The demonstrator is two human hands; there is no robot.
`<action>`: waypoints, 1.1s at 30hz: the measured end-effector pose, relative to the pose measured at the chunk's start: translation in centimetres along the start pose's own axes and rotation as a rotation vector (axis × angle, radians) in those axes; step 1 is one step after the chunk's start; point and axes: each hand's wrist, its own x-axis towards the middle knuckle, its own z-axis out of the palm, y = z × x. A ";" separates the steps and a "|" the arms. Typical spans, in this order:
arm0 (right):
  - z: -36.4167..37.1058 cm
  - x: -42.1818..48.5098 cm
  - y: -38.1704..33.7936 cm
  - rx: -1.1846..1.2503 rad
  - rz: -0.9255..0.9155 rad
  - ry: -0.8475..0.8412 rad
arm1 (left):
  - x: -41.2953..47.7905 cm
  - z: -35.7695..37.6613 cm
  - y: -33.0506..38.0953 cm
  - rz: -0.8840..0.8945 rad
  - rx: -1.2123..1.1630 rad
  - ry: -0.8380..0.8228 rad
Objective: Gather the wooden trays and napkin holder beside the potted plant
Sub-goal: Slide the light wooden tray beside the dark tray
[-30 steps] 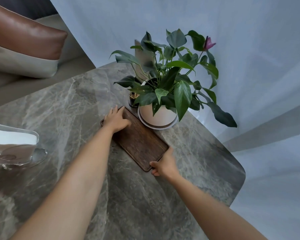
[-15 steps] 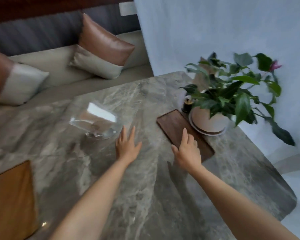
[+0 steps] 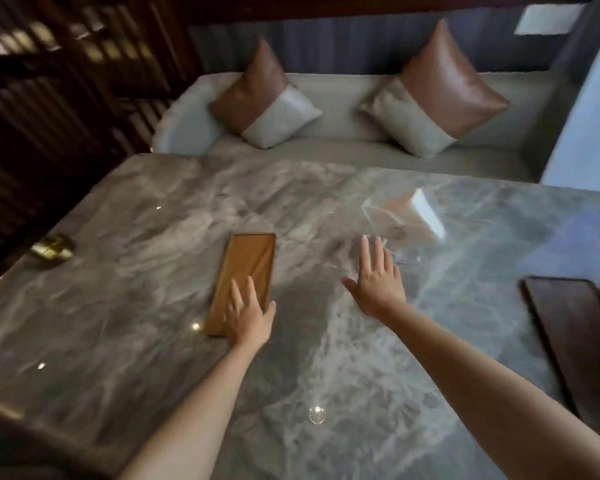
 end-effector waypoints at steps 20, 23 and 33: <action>6.1 14.0 -15.4 -0.091 -0.123 -0.271 | 3.8 -1.9 -9.3 -0.370 -0.222 -0.212; 6.7 15.4 -16.0 -0.105 -0.115 -0.288 | 4.2 -1.8 -9.4 -0.350 -0.234 -0.189; 7.6 16.7 -15.8 -0.146 -0.053 -0.308 | 5.4 -1.6 -9.7 -0.386 -0.271 -0.174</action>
